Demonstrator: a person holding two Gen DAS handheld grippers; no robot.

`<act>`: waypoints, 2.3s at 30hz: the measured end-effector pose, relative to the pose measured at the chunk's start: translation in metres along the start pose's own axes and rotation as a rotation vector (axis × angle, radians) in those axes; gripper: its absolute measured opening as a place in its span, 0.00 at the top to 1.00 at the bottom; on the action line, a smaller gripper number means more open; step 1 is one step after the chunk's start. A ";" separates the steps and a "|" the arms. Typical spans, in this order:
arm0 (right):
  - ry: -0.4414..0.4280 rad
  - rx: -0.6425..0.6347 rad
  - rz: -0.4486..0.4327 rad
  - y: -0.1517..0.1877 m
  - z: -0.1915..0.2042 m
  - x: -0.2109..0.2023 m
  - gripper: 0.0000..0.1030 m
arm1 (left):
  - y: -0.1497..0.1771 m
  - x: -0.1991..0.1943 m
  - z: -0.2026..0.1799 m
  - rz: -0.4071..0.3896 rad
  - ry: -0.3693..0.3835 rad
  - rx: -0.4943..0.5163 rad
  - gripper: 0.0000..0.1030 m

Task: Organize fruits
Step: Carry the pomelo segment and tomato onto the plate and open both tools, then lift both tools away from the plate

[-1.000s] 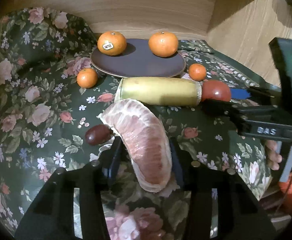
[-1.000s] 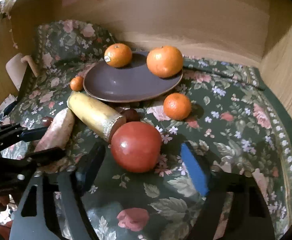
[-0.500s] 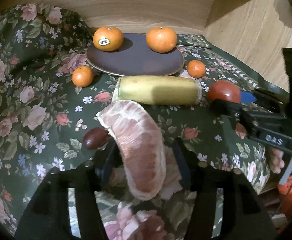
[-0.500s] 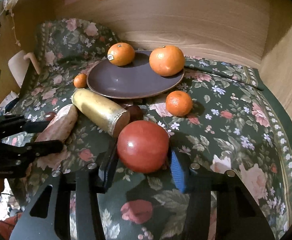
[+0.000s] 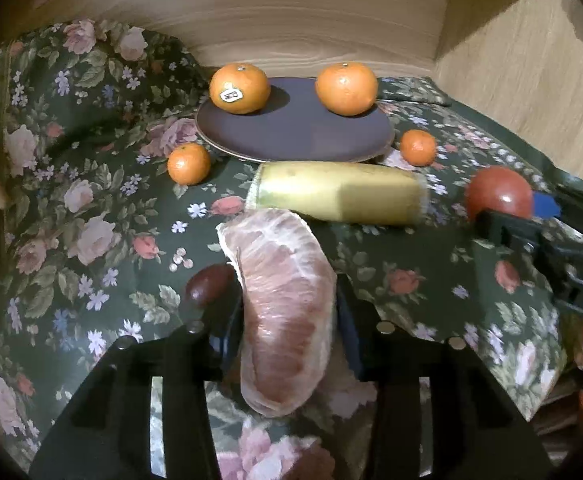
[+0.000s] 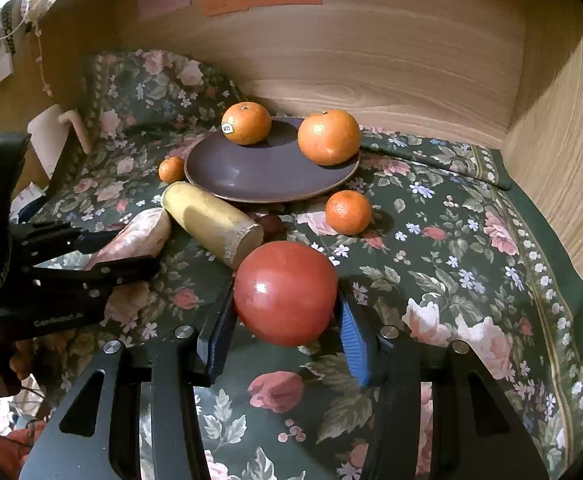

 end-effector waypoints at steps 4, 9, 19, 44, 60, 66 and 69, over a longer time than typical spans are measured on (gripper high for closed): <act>0.001 0.000 -0.013 -0.004 0.001 -0.001 0.57 | -0.003 -0.016 -0.001 -0.049 0.026 0.007 0.59; 0.003 -0.004 -0.032 -0.014 0.004 -0.004 0.57 | -0.016 -0.034 0.002 -0.106 0.028 0.013 0.59; 0.002 -0.028 -0.093 -0.049 0.011 -0.007 0.57 | -0.057 -0.046 0.032 -0.189 -0.007 -0.008 0.59; 0.011 -0.099 -0.007 -0.116 0.020 0.076 0.57 | -0.147 0.028 0.077 -0.176 0.003 0.010 0.59; -0.023 -0.143 0.140 -0.106 0.036 0.123 0.57 | -0.151 0.066 0.082 -0.076 0.065 0.017 0.56; -0.027 -0.138 0.183 -0.104 0.034 0.130 0.56 | -0.154 0.058 0.085 -0.088 0.043 0.023 0.55; -0.017 -0.133 0.191 -0.105 0.033 0.128 0.56 | -0.153 0.049 0.090 -0.081 0.068 -0.001 0.52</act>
Point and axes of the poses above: each gripper's, at about its wrist camera, not at the fingertips, and x roughly the way its jaws point, z to its left, y to its underside, the point moved 1 cm from there along x, roughly the way its jaws point, and after that the axes turned 9 degrees about x, right-handed, at the moved point
